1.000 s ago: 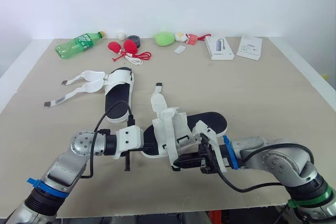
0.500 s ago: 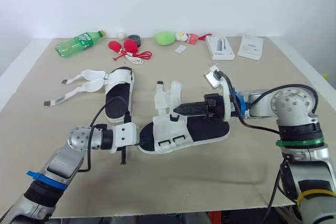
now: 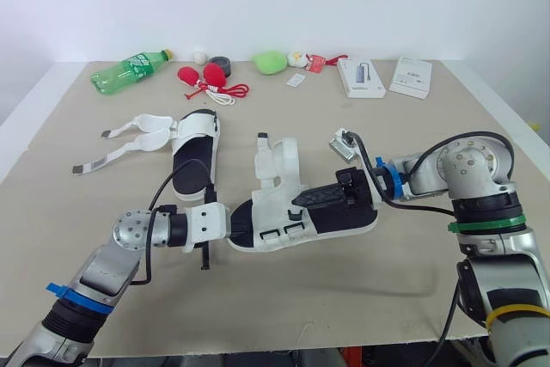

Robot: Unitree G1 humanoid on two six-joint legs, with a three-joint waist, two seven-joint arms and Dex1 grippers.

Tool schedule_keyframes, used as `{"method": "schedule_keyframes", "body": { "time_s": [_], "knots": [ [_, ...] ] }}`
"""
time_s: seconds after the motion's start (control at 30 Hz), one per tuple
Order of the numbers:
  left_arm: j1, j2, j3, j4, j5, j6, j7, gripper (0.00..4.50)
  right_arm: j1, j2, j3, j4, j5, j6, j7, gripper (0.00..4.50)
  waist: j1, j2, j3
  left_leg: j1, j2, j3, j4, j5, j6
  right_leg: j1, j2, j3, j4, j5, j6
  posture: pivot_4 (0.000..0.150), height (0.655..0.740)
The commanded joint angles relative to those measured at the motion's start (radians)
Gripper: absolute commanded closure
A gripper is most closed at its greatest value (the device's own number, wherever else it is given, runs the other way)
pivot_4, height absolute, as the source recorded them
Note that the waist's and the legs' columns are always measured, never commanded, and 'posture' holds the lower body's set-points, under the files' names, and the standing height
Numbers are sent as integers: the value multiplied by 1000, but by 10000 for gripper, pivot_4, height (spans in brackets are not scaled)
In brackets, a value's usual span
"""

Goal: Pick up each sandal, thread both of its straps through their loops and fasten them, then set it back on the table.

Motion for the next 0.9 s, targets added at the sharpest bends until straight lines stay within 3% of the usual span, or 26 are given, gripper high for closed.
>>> {"method": "schedule_keyframes", "body": {
  "time_s": [0.03, 0.7, 0.9],
  "knots": [
    [14, -3, -24, -9, 28, 12, 8, 45000, 26, -14, -11, -39, 42, 6, -1, 44543, 0, 0, 0, 0, 0, 0, 0, 0, 0, 0, 0, 0, 0, 0, 0, 1500, 7400],
    [14, -7, -30, 1, 52, 22, 25, 45000, 28, -30, 15, -14, 239, 6, -108, 44543, 0, 0, 0, 0, 0, 0, 0, 0, 0, 0, 0, 0, 0, 0, 0, 1500, 7400],
    [12, -6, -29, 6, 53, 20, 29, 45000, 54, -33, 26, -25, 221, 6, -149, 44543, 0, 0, 0, 0, 0, 0, 0, 0, 0, 0, 0, 0, -1, 0, 0, 1500, 7400]
  ]
}}
